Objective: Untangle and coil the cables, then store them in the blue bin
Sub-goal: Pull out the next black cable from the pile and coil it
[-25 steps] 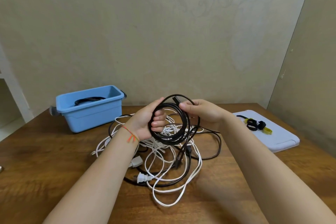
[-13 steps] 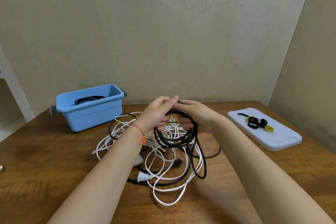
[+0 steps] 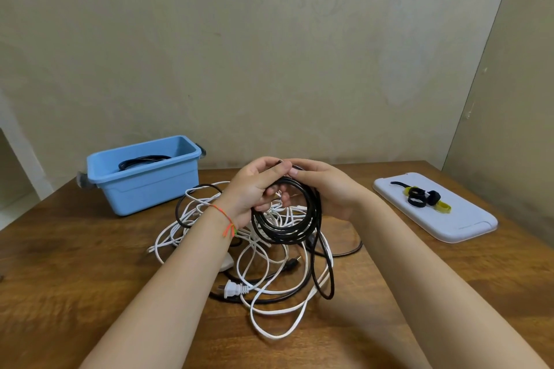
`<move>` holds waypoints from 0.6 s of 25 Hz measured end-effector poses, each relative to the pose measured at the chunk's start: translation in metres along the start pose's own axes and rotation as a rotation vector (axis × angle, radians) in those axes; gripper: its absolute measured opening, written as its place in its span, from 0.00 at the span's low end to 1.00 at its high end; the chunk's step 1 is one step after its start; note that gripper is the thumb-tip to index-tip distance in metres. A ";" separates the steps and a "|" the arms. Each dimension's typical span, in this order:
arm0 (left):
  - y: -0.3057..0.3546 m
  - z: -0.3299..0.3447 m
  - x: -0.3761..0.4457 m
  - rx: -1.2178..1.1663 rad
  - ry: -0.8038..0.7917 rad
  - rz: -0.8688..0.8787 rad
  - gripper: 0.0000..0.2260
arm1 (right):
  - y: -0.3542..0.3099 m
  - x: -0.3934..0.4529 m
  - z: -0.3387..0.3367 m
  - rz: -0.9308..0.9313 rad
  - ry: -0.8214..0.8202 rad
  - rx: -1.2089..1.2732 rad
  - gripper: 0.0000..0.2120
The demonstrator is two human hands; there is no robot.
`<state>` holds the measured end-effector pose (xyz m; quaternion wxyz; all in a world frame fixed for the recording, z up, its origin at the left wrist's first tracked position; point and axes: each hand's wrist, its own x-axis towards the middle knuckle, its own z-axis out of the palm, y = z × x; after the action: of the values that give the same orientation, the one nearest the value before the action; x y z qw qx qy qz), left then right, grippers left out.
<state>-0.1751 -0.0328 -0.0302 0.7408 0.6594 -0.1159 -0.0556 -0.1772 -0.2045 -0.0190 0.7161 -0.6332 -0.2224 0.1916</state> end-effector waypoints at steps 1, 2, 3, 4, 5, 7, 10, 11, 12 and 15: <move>-0.001 -0.001 0.002 -0.003 0.023 -0.009 0.12 | 0.001 0.001 0.000 0.001 0.018 -0.016 0.15; -0.001 -0.001 0.004 -0.011 0.054 -0.029 0.11 | 0.003 0.003 0.001 0.015 0.060 -0.060 0.14; -0.002 0.000 0.005 -0.021 0.086 -0.050 0.11 | 0.005 0.006 0.002 0.036 0.117 -0.131 0.14; -0.003 0.000 0.007 -0.027 0.111 -0.068 0.11 | 0.005 0.008 0.002 0.055 0.175 -0.225 0.13; -0.004 0.000 0.008 -0.025 0.131 -0.082 0.11 | 0.005 0.009 0.004 0.065 0.214 -0.313 0.13; -0.005 0.000 0.011 -0.028 0.162 -0.114 0.11 | 0.004 0.011 0.006 0.066 0.243 -0.383 0.13; -0.008 -0.004 0.017 -0.102 0.234 -0.166 0.08 | 0.001 0.007 0.007 0.045 0.256 -0.370 0.13; -0.009 -0.006 0.018 -0.125 0.260 -0.172 0.08 | 0.001 0.006 0.006 0.034 0.246 -0.389 0.13; -0.010 -0.007 0.018 -0.146 0.286 -0.168 0.08 | 0.001 0.005 0.005 0.022 0.233 -0.402 0.13; -0.011 -0.006 0.017 -0.241 0.340 -0.111 0.08 | 0.006 0.008 0.003 -0.012 0.248 -0.274 0.13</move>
<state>-0.1567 -0.0320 -0.0406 0.8190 0.5711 0.0547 0.0023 -0.1723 -0.1968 -0.0236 0.6464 -0.7422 -0.1602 0.0755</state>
